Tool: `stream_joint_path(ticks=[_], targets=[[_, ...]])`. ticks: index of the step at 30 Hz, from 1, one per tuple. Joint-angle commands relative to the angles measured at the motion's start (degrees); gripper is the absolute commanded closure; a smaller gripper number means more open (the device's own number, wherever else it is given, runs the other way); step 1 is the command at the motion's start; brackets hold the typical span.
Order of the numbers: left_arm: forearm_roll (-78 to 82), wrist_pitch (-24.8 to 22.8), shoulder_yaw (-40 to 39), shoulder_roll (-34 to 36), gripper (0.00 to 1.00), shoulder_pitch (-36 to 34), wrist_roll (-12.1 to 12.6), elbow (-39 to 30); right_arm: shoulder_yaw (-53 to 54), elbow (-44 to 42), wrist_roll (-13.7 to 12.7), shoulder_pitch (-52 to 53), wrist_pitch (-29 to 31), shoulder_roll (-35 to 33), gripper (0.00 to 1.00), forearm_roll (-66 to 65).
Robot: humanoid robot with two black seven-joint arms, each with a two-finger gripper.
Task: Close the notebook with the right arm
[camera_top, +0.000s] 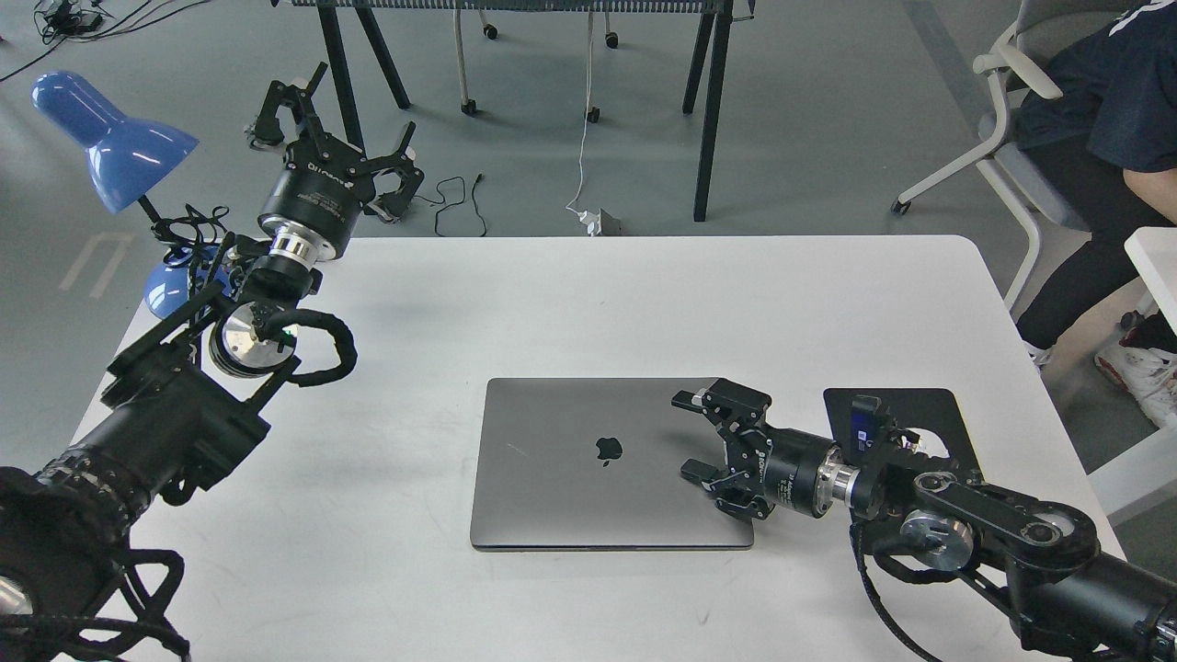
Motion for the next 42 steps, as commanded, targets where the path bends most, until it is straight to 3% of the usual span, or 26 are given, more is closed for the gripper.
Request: stream_joint_path(ticks=[1,17,24,28,33,41,42], targets=[[0.0,0.0,0.0,-0.1,0.00,0.0,0.0,0.0,0.0,-0.2,0.0,-0.3,-0.2,0.0,0.00,0.1],[0.0,0.0,0.0,0.0,0.00,0.0,0.0,0.0,1.7,0.6,0.3,-0.4,0.0,-0.2,0.00,0.8],[0.0,0.0,0.0,0.0,0.00,0.0,0.0,0.0,18.2,4.9,1.8,-4.2,2.0,-2.6,0.00,4.4],[0.0,0.0,0.0,-0.1,0.00,0.0,0.0,0.0,26.9,4.3,0.1,-3.8,1.7,-2.6,0.00,10.0],[0.0,0.0,0.0,0.0,0.00,0.0,0.0,0.0,38.4,3.2,-5.8,-3.1,1.7,-3.8,0.00,17.1],[-0.1,0.0,0.0,-0.1,0.00,0.0,0.0,0.0,44.4,-7.8,-6.9,2.0,1.9,-3.8,0.00,20.8],[-0.1,0.0,0.0,-0.1,0.00,0.0,0.0,0.0,44.2,-9.9,-8.0,2.6,2.0,-3.7,0.00,23.7]])
